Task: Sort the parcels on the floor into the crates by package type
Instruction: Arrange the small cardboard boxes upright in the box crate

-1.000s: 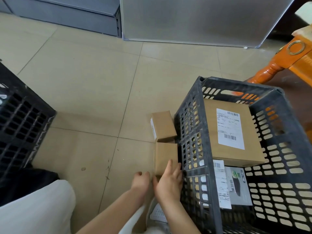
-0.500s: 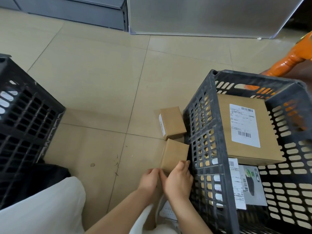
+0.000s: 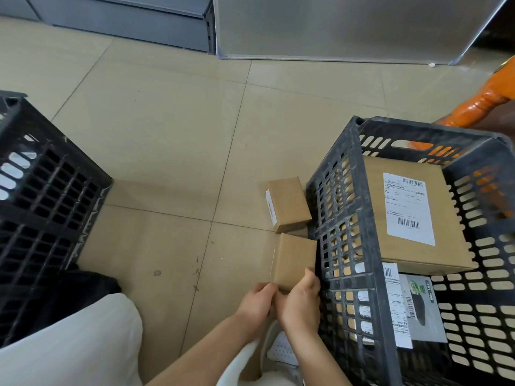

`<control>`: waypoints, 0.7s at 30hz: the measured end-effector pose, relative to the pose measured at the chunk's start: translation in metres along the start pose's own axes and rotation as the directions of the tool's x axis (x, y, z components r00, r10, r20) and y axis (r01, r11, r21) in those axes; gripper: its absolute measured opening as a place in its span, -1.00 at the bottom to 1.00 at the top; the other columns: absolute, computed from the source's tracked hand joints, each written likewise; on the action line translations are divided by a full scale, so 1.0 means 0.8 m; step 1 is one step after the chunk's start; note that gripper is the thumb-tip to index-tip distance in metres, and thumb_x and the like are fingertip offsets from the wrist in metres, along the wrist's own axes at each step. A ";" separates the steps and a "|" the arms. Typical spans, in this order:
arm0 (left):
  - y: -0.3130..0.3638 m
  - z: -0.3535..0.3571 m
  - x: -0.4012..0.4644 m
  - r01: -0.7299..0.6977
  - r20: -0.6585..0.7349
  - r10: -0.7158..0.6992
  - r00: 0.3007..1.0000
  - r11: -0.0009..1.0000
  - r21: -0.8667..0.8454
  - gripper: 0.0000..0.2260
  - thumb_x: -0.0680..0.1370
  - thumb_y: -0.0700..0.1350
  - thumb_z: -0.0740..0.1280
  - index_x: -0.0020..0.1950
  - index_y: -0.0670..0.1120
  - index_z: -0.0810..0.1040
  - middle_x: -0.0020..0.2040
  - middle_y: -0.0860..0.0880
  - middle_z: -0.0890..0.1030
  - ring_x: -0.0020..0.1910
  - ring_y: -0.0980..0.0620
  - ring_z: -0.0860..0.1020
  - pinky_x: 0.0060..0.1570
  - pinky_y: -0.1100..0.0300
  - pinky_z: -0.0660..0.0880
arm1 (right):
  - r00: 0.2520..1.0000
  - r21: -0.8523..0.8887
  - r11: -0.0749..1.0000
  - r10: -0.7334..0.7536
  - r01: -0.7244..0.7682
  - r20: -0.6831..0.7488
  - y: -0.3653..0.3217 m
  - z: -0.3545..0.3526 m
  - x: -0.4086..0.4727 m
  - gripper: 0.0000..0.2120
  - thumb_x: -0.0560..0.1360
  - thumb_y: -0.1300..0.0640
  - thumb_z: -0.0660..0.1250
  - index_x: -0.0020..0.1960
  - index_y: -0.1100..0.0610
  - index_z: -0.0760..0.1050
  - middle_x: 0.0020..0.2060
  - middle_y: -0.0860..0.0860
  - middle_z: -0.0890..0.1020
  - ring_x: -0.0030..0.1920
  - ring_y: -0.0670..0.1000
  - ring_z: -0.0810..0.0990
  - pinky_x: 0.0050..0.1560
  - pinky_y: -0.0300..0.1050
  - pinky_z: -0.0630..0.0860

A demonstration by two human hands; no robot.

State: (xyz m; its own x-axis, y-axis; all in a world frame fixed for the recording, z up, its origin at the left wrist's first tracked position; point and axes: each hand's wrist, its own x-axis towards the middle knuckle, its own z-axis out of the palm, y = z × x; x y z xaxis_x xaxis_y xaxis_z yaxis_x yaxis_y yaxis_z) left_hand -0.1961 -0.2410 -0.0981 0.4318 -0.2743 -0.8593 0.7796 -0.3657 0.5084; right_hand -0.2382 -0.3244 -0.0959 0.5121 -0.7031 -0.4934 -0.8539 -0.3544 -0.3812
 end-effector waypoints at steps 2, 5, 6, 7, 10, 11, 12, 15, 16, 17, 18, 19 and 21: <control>0.001 -0.004 0.001 0.007 0.007 -0.007 1.000 1.000 -0.011 -0.74 0.50 0.09 0.27 0.07 -0.04 0.55 0.09 -0.15 0.62 0.09 -0.11 0.58 0.18 0.00 0.51 | 1.000 0.061 0.998 0.021 -0.020 -0.016 -0.001 -0.002 0.001 -0.12 0.41 -0.11 0.47 0.52 0.08 0.04 0.46 0.13 0.25 0.29 0.23 0.46 0.11 0.10 0.54; 0.007 -0.011 0.005 0.007 0.013 -0.006 1.000 0.999 -0.037 -0.81 0.62 0.04 0.21 0.10 -0.01 0.52 0.17 -0.13 0.56 0.19 -0.10 0.52 0.23 0.02 0.49 | 0.999 0.198 0.979 0.043 -0.039 -0.019 -0.004 -0.012 0.004 -0.08 0.40 -0.12 0.49 0.57 0.06 0.05 0.47 0.13 0.27 0.27 0.21 0.49 0.15 0.12 0.55; 0.008 -0.013 0.008 -0.005 0.012 0.005 1.000 0.998 -0.061 -0.80 0.62 0.04 0.20 0.12 -0.01 0.53 0.18 -0.11 0.55 0.18 -0.06 0.51 0.25 0.02 0.49 | 0.999 0.246 0.968 0.049 -0.044 -0.014 -0.008 -0.016 0.004 -0.08 0.39 -0.11 0.49 0.57 0.06 0.06 0.47 0.14 0.27 0.27 0.21 0.50 0.17 0.14 0.55; 0.012 -0.015 0.009 -0.020 0.004 0.021 1.000 0.996 -0.081 -0.79 0.61 0.04 0.20 0.15 -0.01 0.53 0.19 -0.09 0.55 0.17 -0.02 0.50 0.27 0.01 0.48 | 0.999 0.292 0.955 0.052 -0.046 -0.010 -0.011 -0.020 0.004 -0.08 0.39 -0.10 0.48 0.58 0.05 0.06 0.47 0.14 0.27 0.27 0.20 0.50 0.19 0.16 0.55; 0.025 -0.016 0.011 -0.061 -0.034 0.056 0.998 0.985 -0.160 -0.72 0.62 0.05 0.21 0.29 -0.01 0.45 0.22 -0.05 0.51 0.21 0.01 0.47 0.29 0.00 0.46 | 1.000 0.432 0.901 0.029 -0.031 0.012 -0.022 -0.034 0.000 -0.12 0.42 -0.06 0.46 0.60 0.03 0.08 0.47 0.12 0.30 0.29 0.16 0.49 0.22 0.08 0.52; 0.029 -0.018 0.012 -0.063 -0.041 0.056 0.998 0.977 -0.204 -0.69 0.62 0.05 0.22 0.34 -0.01 0.42 0.23 -0.03 0.50 0.23 0.00 0.46 0.29 -0.01 0.47 | 1.000 0.484 0.875 0.011 -0.017 0.015 -0.026 -0.038 -0.002 -0.15 0.43 -0.06 0.44 0.60 0.01 0.10 0.47 0.10 0.32 0.29 0.14 0.50 0.22 0.05 0.51; 0.033 -0.020 0.012 -0.062 -0.037 0.054 0.998 0.964 -0.257 -0.66 0.62 0.06 0.22 0.36 -0.02 0.40 0.24 -0.03 0.49 0.24 -0.01 0.46 0.29 -0.03 0.47 | 1.000 0.538 0.843 -0.007 -0.003 0.017 -0.030 -0.043 -0.004 -0.17 0.43 -0.07 0.43 0.59 -0.01 0.13 0.45 0.08 0.36 0.27 0.09 0.51 0.22 0.03 0.51; 0.044 -0.029 0.010 -0.018 0.042 0.039 0.998 0.913 -0.407 -0.59 0.61 0.15 0.23 0.38 -0.03 0.41 0.33 -0.03 0.46 0.31 -0.09 0.45 0.25 -0.09 0.48 | 0.997 0.690 0.724 -0.067 0.028 0.030 -0.039 -0.054 -0.008 -0.33 0.50 -0.01 0.37 0.55 -0.03 0.24 0.33 -0.03 0.50 0.12 -0.14 0.55 0.12 -0.15 0.51; 0.046 -0.033 0.009 0.007 0.087 0.035 0.996 0.898 -0.440 -0.56 0.60 0.19 0.21 0.39 -0.02 0.43 0.35 -0.03 0.46 0.32 -0.11 0.45 0.23 -0.11 0.48 | 0.996 0.736 0.677 -0.072 0.010 0.053 -0.041 -0.056 -0.008 -0.36 0.50 -0.02 0.35 0.54 -0.04 0.27 0.32 -0.05 0.52 0.13 -0.15 0.55 0.15 -0.13 0.51; 0.047 -0.037 0.009 0.031 0.136 0.037 0.990 0.884 -0.466 -0.53 0.60 0.23 0.18 0.41 0.00 0.45 0.37 -0.03 0.47 0.34 -0.13 0.45 0.22 -0.14 0.49 | 0.995 0.780 0.625 -0.063 -0.026 0.083 -0.043 -0.057 -0.010 -0.37 0.48 -0.03 0.34 0.53 -0.04 0.30 0.32 -0.05 0.54 0.17 -0.12 0.57 0.22 -0.08 0.52; 0.049 -0.040 0.008 0.050 0.179 0.046 0.983 0.868 -0.493 -0.51 0.60 0.26 0.16 0.41 0.02 0.47 0.37 -0.05 0.48 0.34 -0.15 0.45 0.23 -0.18 0.48 | 0.992 0.818 0.572 -0.062 -0.056 0.111 -0.044 -0.057 -0.009 -0.41 0.50 -0.01 0.32 0.51 -0.03 0.33 0.30 -0.02 0.57 0.19 -0.07 0.59 0.28 -0.02 0.52; 0.051 -0.042 0.006 0.064 0.211 0.054 0.976 0.854 -0.516 -0.50 0.59 0.28 0.14 0.39 0.02 0.50 0.37 -0.07 0.49 0.34 -0.16 0.45 0.24 -0.21 0.47 | 0.989 0.850 0.520 -0.067 -0.079 0.133 -0.045 -0.056 -0.010 -0.48 0.55 0.05 0.30 0.49 0.00 0.36 0.28 0.00 0.59 0.18 -0.05 0.62 0.31 0.00 0.52; 0.055 -0.044 0.000 0.093 0.263 0.065 0.963 0.831 -0.549 -0.51 0.59 0.28 0.14 0.32 0.00 0.56 0.33 -0.11 0.54 0.31 -0.18 0.50 0.26 -0.25 0.45 | 0.980 0.896 0.425 -0.084 -0.127 0.179 -0.047 -0.053 -0.014 -0.57 0.61 0.17 0.21 0.46 0.03 0.38 0.25 0.06 0.61 0.19 -0.03 0.63 0.33 0.01 0.51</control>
State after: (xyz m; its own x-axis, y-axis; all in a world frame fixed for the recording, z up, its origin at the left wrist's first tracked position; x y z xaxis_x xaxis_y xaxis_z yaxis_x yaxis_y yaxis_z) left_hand -0.1455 -0.2258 -0.0776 0.3473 -0.5216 -0.7793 0.9369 0.1587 0.3114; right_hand -0.2155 -0.3297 -0.0428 0.5906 -0.5488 -0.5916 -0.3449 0.4911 -0.7999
